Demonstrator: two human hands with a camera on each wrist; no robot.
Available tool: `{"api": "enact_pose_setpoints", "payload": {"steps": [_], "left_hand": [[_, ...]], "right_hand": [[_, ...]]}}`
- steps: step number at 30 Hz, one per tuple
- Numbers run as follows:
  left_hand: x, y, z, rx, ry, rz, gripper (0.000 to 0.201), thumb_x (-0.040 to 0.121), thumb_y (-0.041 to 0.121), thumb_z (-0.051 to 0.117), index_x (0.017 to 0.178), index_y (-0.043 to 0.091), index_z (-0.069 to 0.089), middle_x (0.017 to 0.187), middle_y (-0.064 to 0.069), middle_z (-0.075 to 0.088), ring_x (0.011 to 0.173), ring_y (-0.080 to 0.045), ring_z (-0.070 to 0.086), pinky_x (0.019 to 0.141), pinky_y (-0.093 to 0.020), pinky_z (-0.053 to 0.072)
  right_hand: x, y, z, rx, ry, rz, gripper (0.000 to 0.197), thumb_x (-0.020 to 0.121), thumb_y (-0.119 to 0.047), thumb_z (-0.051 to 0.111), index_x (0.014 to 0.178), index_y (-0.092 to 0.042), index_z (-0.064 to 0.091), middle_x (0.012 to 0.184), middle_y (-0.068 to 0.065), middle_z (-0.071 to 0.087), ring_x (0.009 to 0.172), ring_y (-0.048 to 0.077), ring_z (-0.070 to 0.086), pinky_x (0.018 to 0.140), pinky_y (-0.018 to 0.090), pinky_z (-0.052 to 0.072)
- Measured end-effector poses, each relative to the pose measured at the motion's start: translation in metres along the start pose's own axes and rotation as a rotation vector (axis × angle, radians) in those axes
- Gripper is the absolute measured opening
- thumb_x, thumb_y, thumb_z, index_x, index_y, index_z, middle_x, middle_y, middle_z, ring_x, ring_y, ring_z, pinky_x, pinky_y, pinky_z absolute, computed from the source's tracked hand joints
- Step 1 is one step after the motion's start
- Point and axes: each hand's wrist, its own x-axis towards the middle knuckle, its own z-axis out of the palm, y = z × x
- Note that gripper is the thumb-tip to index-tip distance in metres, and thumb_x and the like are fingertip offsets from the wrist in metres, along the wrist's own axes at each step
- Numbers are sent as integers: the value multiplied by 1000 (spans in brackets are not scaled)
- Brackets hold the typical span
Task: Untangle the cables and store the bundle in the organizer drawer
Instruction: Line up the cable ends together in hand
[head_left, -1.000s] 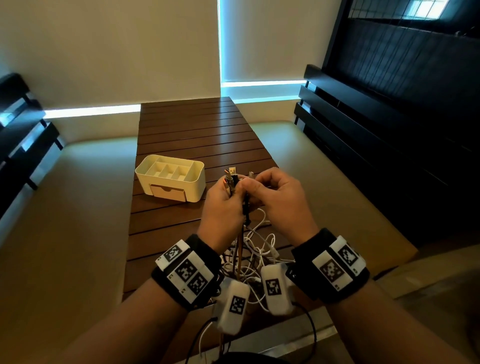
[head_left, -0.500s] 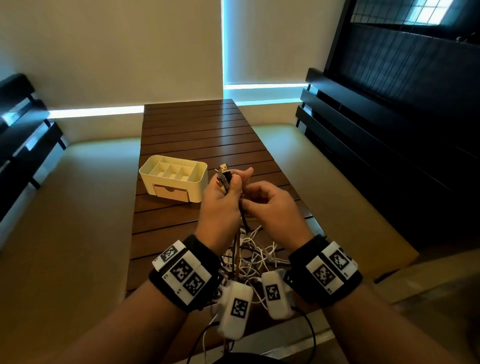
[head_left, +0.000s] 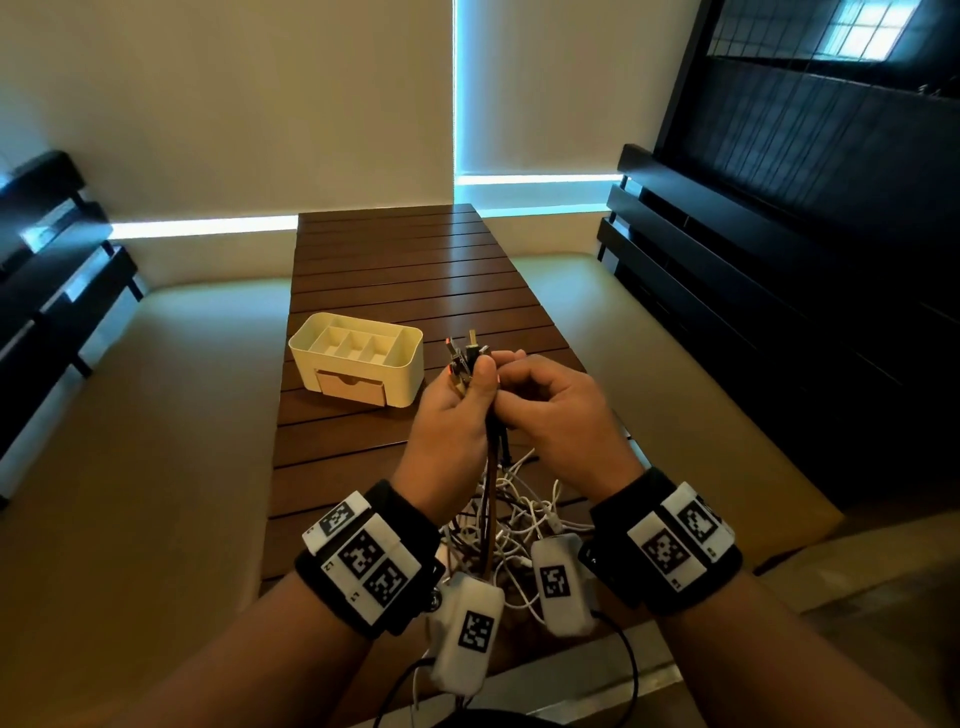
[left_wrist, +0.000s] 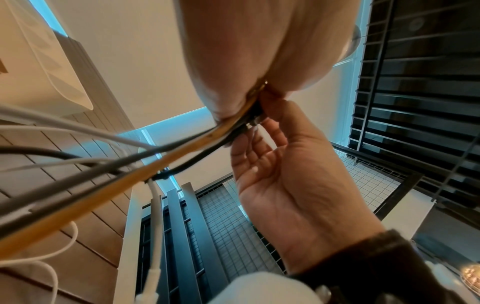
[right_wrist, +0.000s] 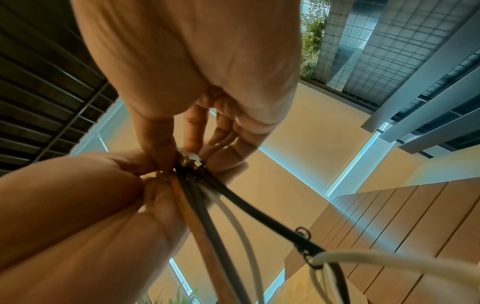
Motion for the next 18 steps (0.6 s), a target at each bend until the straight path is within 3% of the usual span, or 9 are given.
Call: {"api": "enact_pose_setpoints", "payload": {"steps": [4, 7, 11, 14, 18], "left_hand": [[-1, 0, -2, 13, -23, 36, 46, 94, 41, 52, 117, 4, 64, 124, -22, 66, 119, -35, 64, 101, -50, 49], [-1, 4, -2, 20, 31, 54, 39, 96, 37, 47, 108, 6, 66, 121, -19, 68, 115, -34, 66, 94, -48, 54], [0, 7, -5, 66, 68, 83, 33, 104, 27, 39, 102, 4, 62, 115, -18, 71, 107, -32, 70, 85, -48, 59], [-1, 6, -3, 175, 19, 107, 38, 101, 29, 43, 112, -3, 59, 113, -19, 71, 104, -31, 71, 86, -46, 59], [-1, 3, 3, 243, 26, 141, 42, 99, 30, 47, 120, -4, 58, 112, -20, 70, 102, -31, 71, 88, -48, 59]], "right_hand": [[0, -4, -1, -31, -27, -49, 16, 87, -3, 70, 96, -15, 76, 108, -8, 73, 99, 11, 70, 80, 27, 59], [-2, -9, -1, -111, -30, -92, 17, 85, -6, 74, 91, -23, 74, 94, -13, 74, 89, 9, 72, 76, 24, 59], [2, -11, -12, -52, 72, -35, 18, 81, -15, 80, 94, -21, 68, 90, 3, 75, 82, 19, 73, 73, 33, 61], [3, -17, -15, -11, 112, -6, 18, 82, -17, 78, 91, -16, 62, 91, 10, 73, 81, 23, 74, 68, 31, 60], [3, -20, -9, -7, 150, 12, 21, 80, -26, 79, 87, -12, 65, 85, 14, 71, 78, 28, 73, 72, 45, 63]]}}
